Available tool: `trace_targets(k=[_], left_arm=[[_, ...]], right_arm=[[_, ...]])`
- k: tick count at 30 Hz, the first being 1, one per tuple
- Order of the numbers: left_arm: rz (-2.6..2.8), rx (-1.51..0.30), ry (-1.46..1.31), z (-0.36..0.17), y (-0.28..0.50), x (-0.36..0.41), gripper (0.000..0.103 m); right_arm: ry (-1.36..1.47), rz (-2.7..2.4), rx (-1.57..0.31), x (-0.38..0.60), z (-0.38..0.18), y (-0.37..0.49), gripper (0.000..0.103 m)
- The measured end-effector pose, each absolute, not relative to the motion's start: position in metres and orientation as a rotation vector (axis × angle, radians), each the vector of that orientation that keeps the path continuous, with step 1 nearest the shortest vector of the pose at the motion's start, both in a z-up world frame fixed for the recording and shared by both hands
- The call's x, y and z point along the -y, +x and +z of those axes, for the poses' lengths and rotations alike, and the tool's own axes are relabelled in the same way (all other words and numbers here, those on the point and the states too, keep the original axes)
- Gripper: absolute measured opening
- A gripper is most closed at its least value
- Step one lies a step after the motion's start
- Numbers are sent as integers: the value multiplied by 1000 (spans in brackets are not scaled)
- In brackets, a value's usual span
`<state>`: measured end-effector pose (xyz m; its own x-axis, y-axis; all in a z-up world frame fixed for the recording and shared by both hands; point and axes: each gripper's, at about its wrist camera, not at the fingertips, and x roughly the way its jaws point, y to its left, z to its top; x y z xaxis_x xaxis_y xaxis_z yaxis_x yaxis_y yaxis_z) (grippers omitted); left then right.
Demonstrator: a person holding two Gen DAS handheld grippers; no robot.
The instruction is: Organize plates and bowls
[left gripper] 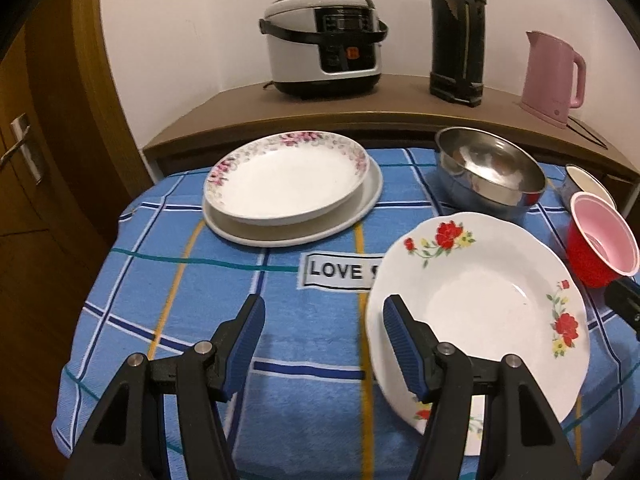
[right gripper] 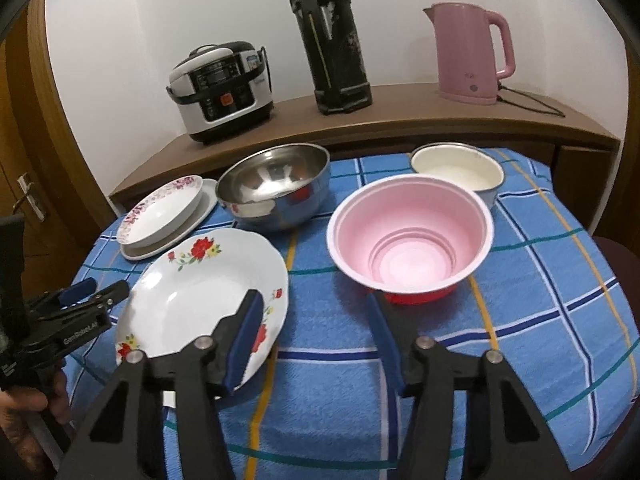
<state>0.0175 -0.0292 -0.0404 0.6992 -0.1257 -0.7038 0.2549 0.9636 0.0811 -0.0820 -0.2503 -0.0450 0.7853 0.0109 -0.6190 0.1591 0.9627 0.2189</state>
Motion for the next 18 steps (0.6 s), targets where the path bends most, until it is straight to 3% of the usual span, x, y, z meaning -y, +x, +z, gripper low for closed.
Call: trace_targets(k=[9, 14, 18], left_arm=[[-253, -818, 146, -49, 25, 36, 64], [-277, -842, 127, -53, 30, 38, 64], [-309, -866, 105, -58, 33, 39, 64]], right_arm=[[311, -23, -693, 247, -55, -72, 46], [320, 3, -725, 242, -63, -62, 34], [349, 22, -747, 241, -69, -56, 33]])
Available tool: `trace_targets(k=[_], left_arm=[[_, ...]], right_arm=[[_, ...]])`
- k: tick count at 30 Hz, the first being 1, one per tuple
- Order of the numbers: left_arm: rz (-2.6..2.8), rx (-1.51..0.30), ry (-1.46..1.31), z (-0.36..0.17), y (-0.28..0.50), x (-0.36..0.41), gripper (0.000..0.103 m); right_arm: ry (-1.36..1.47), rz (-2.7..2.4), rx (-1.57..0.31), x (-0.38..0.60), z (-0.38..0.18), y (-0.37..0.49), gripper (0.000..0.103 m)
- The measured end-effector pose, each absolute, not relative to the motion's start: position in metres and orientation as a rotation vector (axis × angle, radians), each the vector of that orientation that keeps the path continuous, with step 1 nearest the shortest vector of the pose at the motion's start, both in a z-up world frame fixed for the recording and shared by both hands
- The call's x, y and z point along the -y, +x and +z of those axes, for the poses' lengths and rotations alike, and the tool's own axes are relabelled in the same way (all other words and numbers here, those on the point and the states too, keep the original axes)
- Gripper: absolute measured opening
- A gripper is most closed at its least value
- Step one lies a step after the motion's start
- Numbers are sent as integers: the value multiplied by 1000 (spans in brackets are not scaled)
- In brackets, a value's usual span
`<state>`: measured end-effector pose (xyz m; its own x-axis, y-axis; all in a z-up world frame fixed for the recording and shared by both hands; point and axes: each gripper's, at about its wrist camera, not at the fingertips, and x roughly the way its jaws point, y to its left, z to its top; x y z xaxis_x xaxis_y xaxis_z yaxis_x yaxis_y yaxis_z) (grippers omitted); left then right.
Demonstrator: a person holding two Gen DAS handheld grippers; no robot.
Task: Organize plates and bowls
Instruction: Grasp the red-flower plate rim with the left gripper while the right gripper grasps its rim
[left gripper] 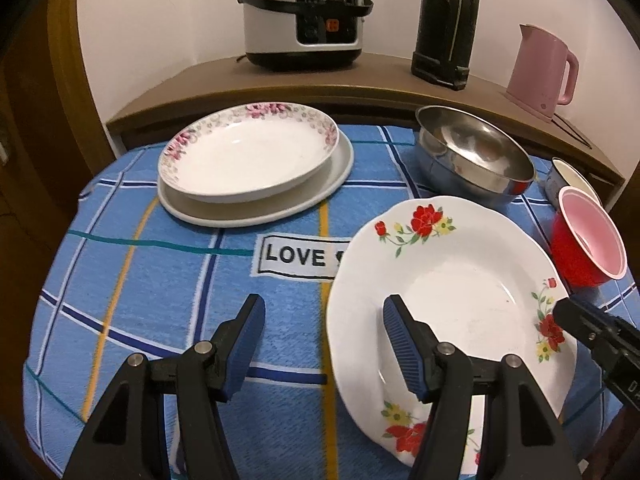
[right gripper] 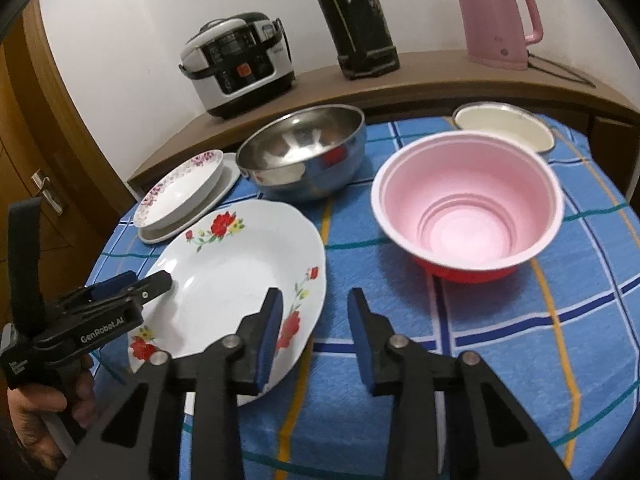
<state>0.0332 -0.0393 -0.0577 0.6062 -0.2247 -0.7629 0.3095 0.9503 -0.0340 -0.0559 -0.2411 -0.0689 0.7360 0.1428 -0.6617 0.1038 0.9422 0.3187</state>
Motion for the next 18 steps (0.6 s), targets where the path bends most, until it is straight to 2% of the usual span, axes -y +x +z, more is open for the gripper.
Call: trace_targets(k=[4, 8, 10, 12, 14, 18], left_arm=[[-351, -894, 74, -63, 38, 40, 64], [-359, -902, 79, -66, 41, 42, 63], [-379, -901, 69, -66, 42, 41, 55], [-416, -909, 47, -66, 42, 42, 41], [-433, -903, 61, -65, 41, 47, 37], [-422, -900, 44, -66, 41, 47, 36]], right_arm=[[346, 32, -764, 239, -73, -50, 23], [351, 35, -778, 238, -77, -46, 21], [350, 38, -779, 237, -77, -44, 19], [346, 38, -779, 236, -78, -42, 18], [343, 35, -775, 235, -78, -42, 18], [342, 32, -772, 235, -79, -43, 18]])
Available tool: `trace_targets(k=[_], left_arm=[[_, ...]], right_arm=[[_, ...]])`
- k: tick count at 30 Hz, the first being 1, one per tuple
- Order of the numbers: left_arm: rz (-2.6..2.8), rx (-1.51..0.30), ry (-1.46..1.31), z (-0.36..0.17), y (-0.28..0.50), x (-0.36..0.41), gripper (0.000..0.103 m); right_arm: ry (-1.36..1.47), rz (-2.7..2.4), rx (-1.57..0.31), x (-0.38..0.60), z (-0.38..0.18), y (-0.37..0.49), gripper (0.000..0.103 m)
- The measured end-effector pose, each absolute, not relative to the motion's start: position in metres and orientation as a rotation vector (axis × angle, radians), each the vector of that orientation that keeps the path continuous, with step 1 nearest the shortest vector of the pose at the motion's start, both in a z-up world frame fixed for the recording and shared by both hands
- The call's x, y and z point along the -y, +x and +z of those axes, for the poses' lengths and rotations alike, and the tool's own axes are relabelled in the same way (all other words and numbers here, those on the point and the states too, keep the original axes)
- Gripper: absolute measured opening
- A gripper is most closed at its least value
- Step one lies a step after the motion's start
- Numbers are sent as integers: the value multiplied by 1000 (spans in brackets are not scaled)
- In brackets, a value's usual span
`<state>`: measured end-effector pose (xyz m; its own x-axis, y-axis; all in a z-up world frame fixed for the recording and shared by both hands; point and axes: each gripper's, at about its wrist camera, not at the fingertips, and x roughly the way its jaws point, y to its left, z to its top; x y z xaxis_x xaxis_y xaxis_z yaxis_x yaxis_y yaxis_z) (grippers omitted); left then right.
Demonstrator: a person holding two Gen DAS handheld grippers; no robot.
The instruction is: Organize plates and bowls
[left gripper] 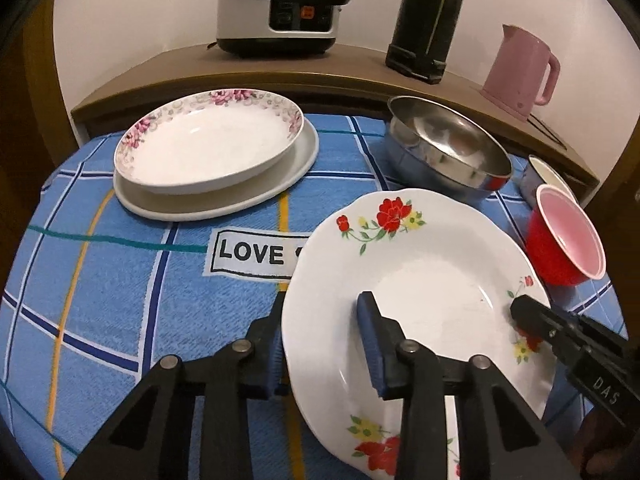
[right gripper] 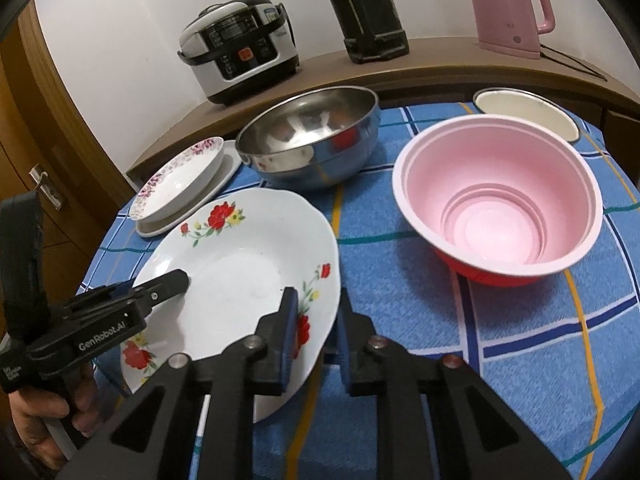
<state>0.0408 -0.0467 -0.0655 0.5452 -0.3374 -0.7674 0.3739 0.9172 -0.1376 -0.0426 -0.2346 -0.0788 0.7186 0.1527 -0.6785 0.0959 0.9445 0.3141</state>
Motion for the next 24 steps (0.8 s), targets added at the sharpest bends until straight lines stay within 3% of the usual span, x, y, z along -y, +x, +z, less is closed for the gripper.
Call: trace_targets(k=[24], left_arm=[[-331, -818, -27, -38, 43, 2, 34]], right_arm=[[270, 73, -721, 197, -50, -28, 18]])
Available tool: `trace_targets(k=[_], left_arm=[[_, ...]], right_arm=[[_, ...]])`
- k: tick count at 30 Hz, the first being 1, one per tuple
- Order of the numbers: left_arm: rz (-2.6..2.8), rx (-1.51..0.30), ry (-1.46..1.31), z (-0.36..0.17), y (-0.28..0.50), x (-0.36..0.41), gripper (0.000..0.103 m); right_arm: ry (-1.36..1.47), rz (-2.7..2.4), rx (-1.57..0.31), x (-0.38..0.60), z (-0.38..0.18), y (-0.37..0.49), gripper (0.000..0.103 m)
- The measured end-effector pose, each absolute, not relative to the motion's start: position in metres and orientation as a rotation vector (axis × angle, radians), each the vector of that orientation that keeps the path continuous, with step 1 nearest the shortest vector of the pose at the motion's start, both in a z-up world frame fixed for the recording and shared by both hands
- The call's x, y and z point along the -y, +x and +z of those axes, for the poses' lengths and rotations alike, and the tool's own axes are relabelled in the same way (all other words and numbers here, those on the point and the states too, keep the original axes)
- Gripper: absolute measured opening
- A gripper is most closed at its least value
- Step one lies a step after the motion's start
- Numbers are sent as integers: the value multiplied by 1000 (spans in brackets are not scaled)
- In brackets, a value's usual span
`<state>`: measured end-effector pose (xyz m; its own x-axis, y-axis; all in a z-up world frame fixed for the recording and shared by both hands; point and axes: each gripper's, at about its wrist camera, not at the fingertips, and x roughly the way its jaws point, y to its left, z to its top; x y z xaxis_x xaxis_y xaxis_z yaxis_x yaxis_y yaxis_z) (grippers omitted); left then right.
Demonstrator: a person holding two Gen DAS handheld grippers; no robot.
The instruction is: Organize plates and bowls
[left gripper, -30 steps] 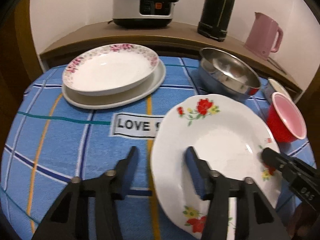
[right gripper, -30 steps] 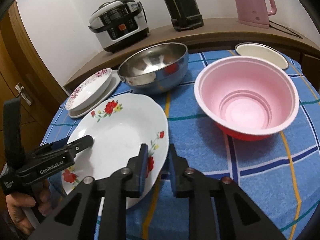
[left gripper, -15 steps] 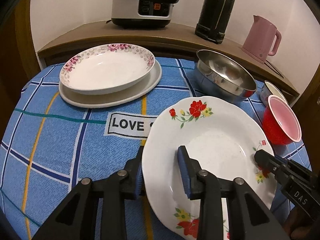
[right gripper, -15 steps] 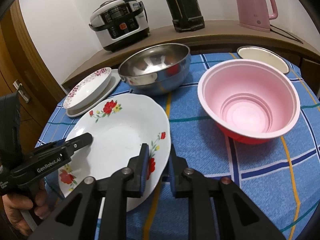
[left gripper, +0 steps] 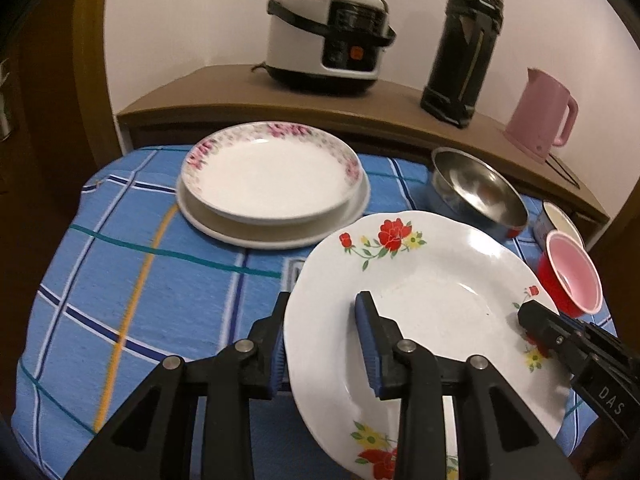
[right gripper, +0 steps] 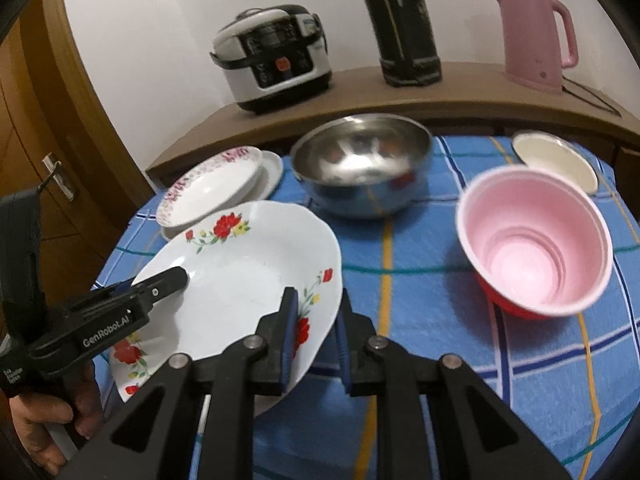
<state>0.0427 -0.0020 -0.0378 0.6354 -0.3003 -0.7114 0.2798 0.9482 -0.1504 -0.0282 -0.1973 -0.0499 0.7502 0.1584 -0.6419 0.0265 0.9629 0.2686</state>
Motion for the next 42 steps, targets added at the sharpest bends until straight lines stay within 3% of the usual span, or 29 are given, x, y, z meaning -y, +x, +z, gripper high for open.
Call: trace_targets(k=[23, 42], left_arm=[[-259, -701, -75, -2, 100, -52, 34], [-229, -757, -89, -37, 201, -64, 35]], right_arm=[[195, 146, -612, 138, -12, 34, 18], [226, 120, -672, 125, -42, 141, 18]])
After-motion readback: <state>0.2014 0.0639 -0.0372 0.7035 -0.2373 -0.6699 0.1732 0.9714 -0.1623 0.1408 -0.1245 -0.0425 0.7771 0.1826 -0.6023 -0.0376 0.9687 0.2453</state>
